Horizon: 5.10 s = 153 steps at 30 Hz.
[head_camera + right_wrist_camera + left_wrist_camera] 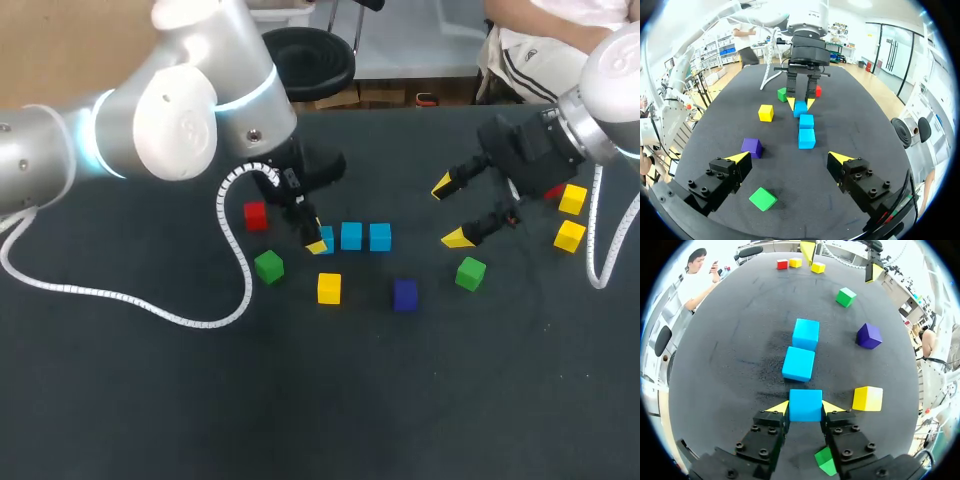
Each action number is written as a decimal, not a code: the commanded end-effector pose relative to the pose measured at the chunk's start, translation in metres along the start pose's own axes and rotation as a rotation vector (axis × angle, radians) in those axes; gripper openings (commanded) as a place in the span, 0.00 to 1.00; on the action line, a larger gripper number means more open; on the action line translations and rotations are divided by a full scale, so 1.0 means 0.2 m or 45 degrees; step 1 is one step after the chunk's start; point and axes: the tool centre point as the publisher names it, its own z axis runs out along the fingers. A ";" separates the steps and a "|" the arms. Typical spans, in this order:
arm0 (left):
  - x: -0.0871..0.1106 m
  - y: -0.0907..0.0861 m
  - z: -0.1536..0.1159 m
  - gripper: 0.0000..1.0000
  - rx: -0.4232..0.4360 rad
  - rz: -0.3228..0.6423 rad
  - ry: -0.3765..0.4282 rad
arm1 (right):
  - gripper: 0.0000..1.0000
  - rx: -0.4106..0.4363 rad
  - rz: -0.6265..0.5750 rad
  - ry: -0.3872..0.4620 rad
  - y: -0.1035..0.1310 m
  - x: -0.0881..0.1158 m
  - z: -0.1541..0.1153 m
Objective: Place the blue cubes, place green cubes on the blue cubes, place the yellow cubes on the green cubes, then place the red cubes on the yellow cubes, and place purple cube on the red cubes.
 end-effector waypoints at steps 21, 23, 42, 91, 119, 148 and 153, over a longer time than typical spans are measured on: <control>-0.02 0.06 0.03 0.00 0.004 0.013 0.008 | 1.00 0.000 -0.001 -0.002 0.00 0.00 0.00; -0.01 0.06 0.04 0.00 0.008 0.012 0.010 | 1.00 0.000 -0.001 -0.002 0.00 0.00 0.00; -0.01 0.11 0.01 0.00 -0.001 0.049 0.046 | 1.00 0.000 -0.001 -0.002 0.00 0.00 0.00; 0.01 0.07 -0.03 0.26 0.004 0.025 0.003 | 1.00 0.000 -0.001 -0.002 0.00 0.00 0.00; 0.02 0.04 -0.04 0.00 0.014 0.058 0.011 | 1.00 0.000 -0.001 -0.002 0.00 0.00 0.00; 0.01 0.10 -0.04 0.00 0.009 0.140 0.051 | 1.00 0.000 -0.001 -0.002 0.00 0.00 0.00; 0.02 0.10 -0.02 0.00 0.017 0.128 0.052 | 1.00 0.000 -0.001 -0.002 0.00 0.00 0.00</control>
